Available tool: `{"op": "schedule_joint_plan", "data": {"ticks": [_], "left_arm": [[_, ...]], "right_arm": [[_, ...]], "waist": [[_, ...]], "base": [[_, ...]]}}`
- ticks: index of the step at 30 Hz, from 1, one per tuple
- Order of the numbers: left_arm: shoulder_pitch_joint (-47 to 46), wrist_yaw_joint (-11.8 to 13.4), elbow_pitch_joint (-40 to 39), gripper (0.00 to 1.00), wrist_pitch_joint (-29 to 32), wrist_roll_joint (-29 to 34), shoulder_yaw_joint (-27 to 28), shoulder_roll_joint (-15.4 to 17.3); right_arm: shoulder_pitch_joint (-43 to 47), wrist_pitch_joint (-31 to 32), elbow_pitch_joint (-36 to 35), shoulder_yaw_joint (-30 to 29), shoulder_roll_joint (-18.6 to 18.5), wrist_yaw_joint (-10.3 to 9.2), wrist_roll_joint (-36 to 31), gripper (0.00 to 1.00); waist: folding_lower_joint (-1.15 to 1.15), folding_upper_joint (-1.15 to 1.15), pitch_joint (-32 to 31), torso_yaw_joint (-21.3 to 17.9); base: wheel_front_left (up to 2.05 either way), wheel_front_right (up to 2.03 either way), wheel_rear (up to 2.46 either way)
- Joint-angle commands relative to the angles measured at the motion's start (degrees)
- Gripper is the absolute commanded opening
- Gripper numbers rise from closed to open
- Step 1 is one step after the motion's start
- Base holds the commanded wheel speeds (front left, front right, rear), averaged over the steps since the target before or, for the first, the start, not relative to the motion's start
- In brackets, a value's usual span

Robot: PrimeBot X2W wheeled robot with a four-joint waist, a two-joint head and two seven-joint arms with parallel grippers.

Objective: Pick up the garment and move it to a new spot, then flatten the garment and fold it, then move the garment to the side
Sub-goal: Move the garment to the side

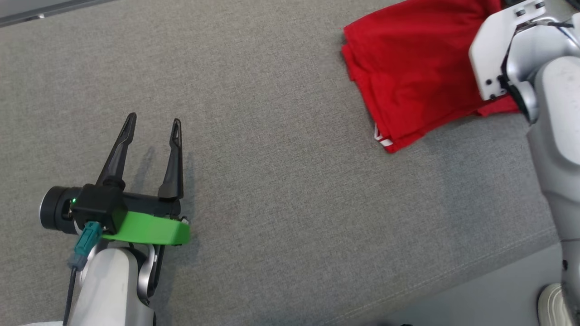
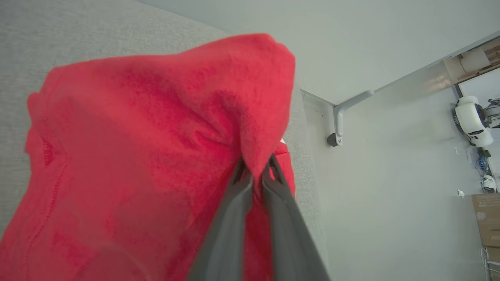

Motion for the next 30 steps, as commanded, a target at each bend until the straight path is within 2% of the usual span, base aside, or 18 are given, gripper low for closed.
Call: {"op": "schedule_joint_plan", "data": {"ticks": [1, 4, 8, 15, 16, 17, 18, 19, 24, 30], "left_arm": [[-1.43, -0.21, 0.49, 1.0, -0.02, 0.06, -0.57, 0.54], [-2.02, -0.29, 0.8, 1.0, -0.02, -0.08, -1.26, 0.9], [-2.89, -0.37, 1.04, 1.0, -0.02, -0.03, -1.99, 1.46], [-3.97, -0.37, 1.85, 1.0, -0.02, 0.07, -4.51, 1.76], [-4.3, -0.4, 2.06, 1.0, -0.01, -0.06, -5.32, 1.85], [-4.45, -0.41, 2.15, 1.0, -0.02, -0.15, -5.69, 1.86], [-4.64, -0.42, 2.21, 1.0, -0.01, -0.28, -6.02, 1.9], [-4.87, -0.42, 2.22, 1.0, -0.02, -0.39, -6.35, 1.87], [-5.71, 0.35, 1.65, 1.0, -0.02, 0.93, -6.66, 1.89], [-4.47, 1.84, -1.02, 1.0, -0.01, -1.14, -4.07, 0.32]], "right_arm": [[-1.32, 1.26, -0.44, -0.37, -3.5, -0.11, 1.51, 0.0], [-1.88, 1.35, -0.75, -1.14, -7.48, -0.11, 2.16, 0.0], [-2.15, -0.33, 1.36, -3.59, -10.79, -0.11, 1.29, 0.0], [-0.64, -4.85, 6.95, -7.4, -13.51, -0.11, -4.66, 0.0], [-0.38, -6.45, 8.8, -7.15, -14.61, -0.11, -6.53, 0.05], [-0.35, -7.26, 9.65, -7.17, -15.11, -0.11, -7.13, 0.27], [-0.53, -8.18, 10.45, -7.6, -15.6, -0.11, -8.06, 0.88], [-0.65, -9.58, 10.98, -7.75, -16.1, -0.11, -9.21, 1.0], [-0.84, -15.5, 14.34, -8.95, -16.56, -0.11, -12.44, 1.0], [-0.64, -24.11, 15.4, -10.67, -13.61, -0.11, -11.0, 1.0]], "waist": [[0.0, 0.0, 2.0, 0.21], [0.0, 0.0, 2.86, 1.31], [0.0, 0.0, 4.28, 3.06], [0.0, 0.0, 6.08, 6.99], [0.0, 0.0, 6.45, 8.09], [0.0, 0.0, 6.6, 8.56], [0.0, 0.0, 6.78, 8.97], [0.0, 0.0, 6.94, 9.41], [0.0, 0.0, 7.27, 10.56], [0.0, 0.0, 5.77, 10.78]], "base": [[0.0, 0.0, 0.0], [0.0, 0.0, 0.0], [0.0, 0.0, 0.0], [0.0, 0.0, 0.0], [0.0, 0.0, 0.0], [0.0, 0.0, 0.0], [0.0, 0.0, 0.0], [0.0, 0.0, 0.0], [0.0, 0.0, 0.0], [0.0, 0.0, 0.0]]}}
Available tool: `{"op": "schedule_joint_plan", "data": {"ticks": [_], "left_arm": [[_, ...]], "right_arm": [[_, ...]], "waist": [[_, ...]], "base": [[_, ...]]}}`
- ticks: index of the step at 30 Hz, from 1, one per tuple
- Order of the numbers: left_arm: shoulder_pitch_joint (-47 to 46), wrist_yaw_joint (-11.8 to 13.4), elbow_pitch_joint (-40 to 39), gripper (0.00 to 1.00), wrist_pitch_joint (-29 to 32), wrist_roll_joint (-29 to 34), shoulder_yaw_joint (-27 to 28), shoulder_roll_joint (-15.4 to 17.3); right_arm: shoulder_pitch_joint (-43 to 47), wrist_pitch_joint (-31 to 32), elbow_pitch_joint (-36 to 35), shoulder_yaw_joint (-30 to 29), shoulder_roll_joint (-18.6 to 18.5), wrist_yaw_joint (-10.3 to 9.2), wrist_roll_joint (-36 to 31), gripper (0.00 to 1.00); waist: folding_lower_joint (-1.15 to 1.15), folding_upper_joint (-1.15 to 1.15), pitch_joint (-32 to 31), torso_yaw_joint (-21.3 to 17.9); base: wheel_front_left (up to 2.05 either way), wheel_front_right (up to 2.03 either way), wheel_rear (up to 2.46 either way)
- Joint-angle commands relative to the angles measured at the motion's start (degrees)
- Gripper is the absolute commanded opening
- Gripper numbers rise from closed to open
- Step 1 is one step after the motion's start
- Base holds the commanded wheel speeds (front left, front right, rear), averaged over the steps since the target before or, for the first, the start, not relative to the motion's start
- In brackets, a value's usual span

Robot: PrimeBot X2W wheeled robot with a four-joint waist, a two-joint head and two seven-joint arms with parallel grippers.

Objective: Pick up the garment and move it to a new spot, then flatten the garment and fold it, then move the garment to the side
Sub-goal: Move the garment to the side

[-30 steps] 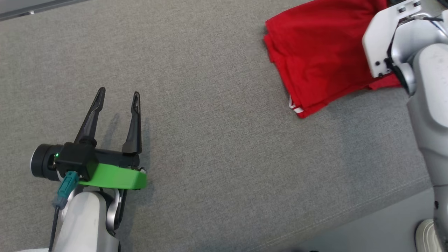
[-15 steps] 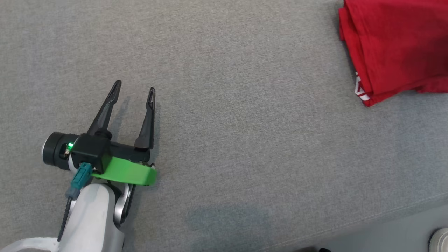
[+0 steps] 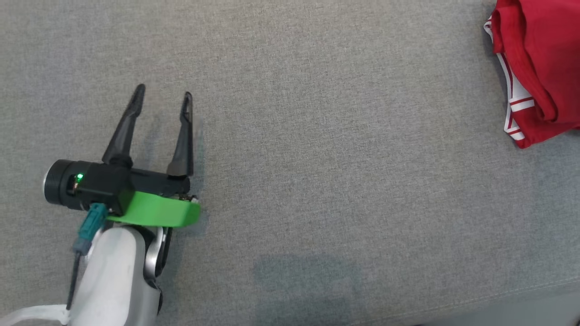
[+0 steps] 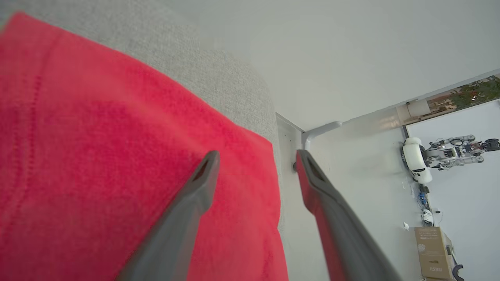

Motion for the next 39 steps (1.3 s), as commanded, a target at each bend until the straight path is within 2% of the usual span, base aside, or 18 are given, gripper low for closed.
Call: {"op": "schedule_joint_plan", "data": {"ticks": [1, 5, 12, 16, 19, 24, 29, 35, 39], "left_arm": [[0.74, 0.21, -0.85, 1.0, -0.02, -1.07, 0.75, -0.4], [2.55, -0.1, -1.55, 1.0, -0.01, -2.64, 2.52, -1.04], [5.18, 1.94, 2.41, 1.0, -0.02, -7.49, 6.75, -2.46], [6.15, 3.08, 5.86, 1.0, -0.02, -9.5, 7.87, -2.72], [7.56, 4.5, 10.88, 1.0, 0.26, -11.11, 8.48, -2.77], [8.48, 5.6, 14.52, 1.0, 0.75, -10.26, 8.01, -2.28], [10.31, 6.45, 16.65, 1.0, 0.43, -8.81, 7.31, -1.7], [13.71, 5.6, 17.6, 1.0, 0.15, -7.73, 6.5, -0.49], [15.61, 4.98, 17.0, 1.0, -0.09, -7.52, 6.41, -0.22]], "right_arm": [[0.72, -1.6, -0.14, -0.44, 0.41, -0.11, 0.61, 1.0], [2.68, -8.95, 0.0, -1.01, 2.8, -0.11, 5.3, 1.0], [9.71, -18.42, -2.11, -2.45, 9.0, -0.11, 17.38, 1.0], [13.44, -20.73, -4.02, -2.46, 11.22, -0.11, 22.03, 1.0], [18.55, -22.36, -7.52, -2.36, 14.44, -0.11, 27.14, 1.0], [23.92, -23.36, -12.06, -4.09, 17.94, -0.11, 30.96, 1.0], [31.27, -22.58, -18.43, -6.24, 21.29, -0.1, 30.22, 1.0], [39.47, -18.72, -24.44, -8.22, 23.51, -0.11, 23.33, 1.0], [43.47, -18.26, -27.68, -7.41, 24.54, -0.08, 20.11, 1.0]], "waist": [[-0.01, 0.0, -1.05, 0.06], [-0.01, 0.0, -3.6, 0.31], [-0.01, 0.0, -10.41, 1.52], [-0.01, 0.0, -13.98, 2.06], [-0.01, 0.0, -18.34, 2.7], [-0.01, 0.0, -21.83, 3.8], [-0.01, 0.0, -25.33, 5.21], [-0.01, 0.0, -28.5, 6.59], [-0.01, 0.0, -29.22, 7.15]], "base": [[0.0, 0.0, 0.0], [0.0, 0.0, 0.0], [0.0, 0.0, 0.0], [0.0, 0.0, 0.0], [0.0, 0.0, 0.0], [0.0, 0.0, 0.0], [0.0, 0.0, 0.0], [0.0, 0.0, 0.0], [0.0, 0.0, 0.0]]}}
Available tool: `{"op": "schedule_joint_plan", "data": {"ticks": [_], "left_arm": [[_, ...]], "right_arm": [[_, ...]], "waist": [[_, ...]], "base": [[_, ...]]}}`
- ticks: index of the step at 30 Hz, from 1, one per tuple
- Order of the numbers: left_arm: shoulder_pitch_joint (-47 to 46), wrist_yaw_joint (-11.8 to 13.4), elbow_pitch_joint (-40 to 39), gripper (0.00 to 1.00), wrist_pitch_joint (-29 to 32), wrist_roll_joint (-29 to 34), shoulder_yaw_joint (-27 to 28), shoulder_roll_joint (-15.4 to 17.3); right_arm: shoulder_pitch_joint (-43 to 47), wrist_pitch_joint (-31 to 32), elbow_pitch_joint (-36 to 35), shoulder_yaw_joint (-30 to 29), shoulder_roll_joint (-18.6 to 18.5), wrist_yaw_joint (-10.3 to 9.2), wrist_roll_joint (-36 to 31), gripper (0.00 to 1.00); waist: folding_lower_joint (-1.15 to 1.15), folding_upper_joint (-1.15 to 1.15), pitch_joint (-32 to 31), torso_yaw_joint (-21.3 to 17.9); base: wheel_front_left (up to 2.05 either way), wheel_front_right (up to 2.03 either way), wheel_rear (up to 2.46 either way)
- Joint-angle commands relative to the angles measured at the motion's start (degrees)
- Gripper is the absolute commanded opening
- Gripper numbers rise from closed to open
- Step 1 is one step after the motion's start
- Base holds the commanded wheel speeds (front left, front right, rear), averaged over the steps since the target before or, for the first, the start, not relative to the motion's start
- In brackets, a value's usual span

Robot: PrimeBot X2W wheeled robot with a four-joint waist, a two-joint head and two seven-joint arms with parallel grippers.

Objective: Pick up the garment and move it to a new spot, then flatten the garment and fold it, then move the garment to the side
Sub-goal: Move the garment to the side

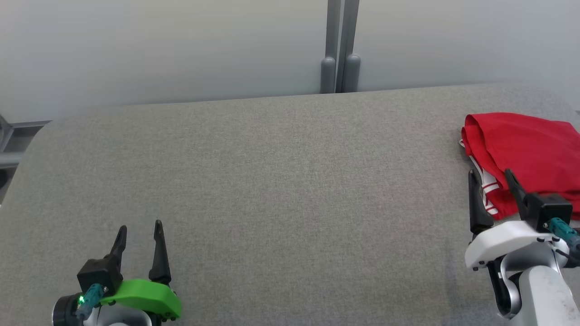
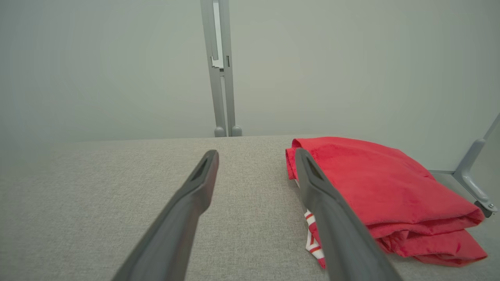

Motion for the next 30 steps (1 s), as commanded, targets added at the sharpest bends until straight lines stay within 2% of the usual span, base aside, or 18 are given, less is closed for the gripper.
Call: {"op": "schedule_joint_plan", "data": {"ticks": [1, 8, 16, 30], "left_arm": [[1.39, -0.29, -0.32, 1.0, -0.48, 0.3, 0.15, 0.58], [4.72, -1.38, -3.89, 1.0, -0.39, 1.67, 0.66, 0.34], [7.47, -2.5, -5.81, 1.0, -0.4, 2.99, 1.24, -0.15], [8.41, -1.62, -6.53, 1.0, -0.41, 4.23, 1.96, -1.16]], "right_arm": [[1.83, -0.28, -1.26, 0.16, 0.1, -0.04, -0.77, 1.0], [6.91, -2.0, -3.82, 3.35, 0.25, -0.05, 0.6, 1.0], [10.18, -1.24, -1.59, 3.68, 0.31, -0.05, -1.75, 1.0], [9.33, -2.21, -0.41, 3.58, 0.35, -0.04, 0.87, 1.0]], "waist": [[0.0, 0.0, -1.4, 1.35], [0.0, 0.0, -1.77, 1.37], [0.0, 0.0, -1.44, 1.28], [0.0, 0.0, -1.18, 1.53]], "base": [[0.0, 0.0, 0.0], [0.0, 0.0, 0.0], [0.0, 0.0, 0.0], [0.0, 0.0, 0.0]]}}
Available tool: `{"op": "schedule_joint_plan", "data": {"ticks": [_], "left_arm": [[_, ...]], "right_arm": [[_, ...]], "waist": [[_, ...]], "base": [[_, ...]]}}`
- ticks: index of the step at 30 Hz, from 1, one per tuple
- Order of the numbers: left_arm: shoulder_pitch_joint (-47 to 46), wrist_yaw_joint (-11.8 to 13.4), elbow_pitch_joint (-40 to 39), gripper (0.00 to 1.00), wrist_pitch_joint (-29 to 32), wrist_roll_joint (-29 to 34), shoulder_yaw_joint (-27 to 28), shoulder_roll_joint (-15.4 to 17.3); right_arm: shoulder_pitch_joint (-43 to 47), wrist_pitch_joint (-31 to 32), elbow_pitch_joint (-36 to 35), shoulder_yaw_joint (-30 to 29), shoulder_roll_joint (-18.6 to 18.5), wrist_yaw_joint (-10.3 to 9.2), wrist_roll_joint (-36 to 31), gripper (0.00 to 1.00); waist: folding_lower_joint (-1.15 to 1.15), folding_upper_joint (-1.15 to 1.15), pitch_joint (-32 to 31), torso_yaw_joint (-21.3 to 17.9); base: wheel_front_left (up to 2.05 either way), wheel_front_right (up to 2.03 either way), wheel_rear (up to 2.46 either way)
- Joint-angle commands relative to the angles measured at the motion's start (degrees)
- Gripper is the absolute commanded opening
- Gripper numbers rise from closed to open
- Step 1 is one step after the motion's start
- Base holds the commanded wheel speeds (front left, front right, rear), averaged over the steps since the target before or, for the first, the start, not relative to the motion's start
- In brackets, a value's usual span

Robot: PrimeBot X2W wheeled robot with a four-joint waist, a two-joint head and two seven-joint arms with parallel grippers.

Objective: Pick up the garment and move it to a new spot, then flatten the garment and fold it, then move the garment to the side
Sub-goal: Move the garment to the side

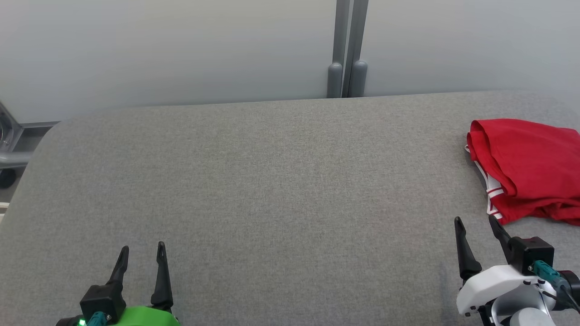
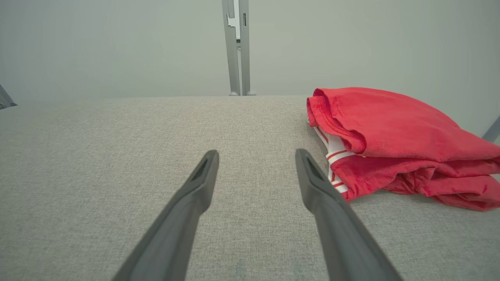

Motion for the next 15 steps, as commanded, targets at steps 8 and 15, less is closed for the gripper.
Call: {"op": "schedule_joint_plan", "data": {"ticks": [8, 15], "left_arm": [[0.42, -0.43, 0.88, 1.0, -0.15, 0.31, 0.97, -0.1], [0.19, -0.94, 0.38, 1.0, -0.15, 0.13, 2.02, -0.36]], "right_arm": [[-0.19, -0.08, -0.14, 0.24, -0.18, -0.06, 0.37, 1.0], [-0.18, 0.16, -0.12, 0.51, -0.18, -0.06, 0.9, 1.0]], "waist": [[0.0, 0.0, -0.01, 0.35], [0.0, 0.0, -0.27, 0.4]], "base": [[0.0, 0.0, 0.0], [0.0, 0.0, 0.0]]}}
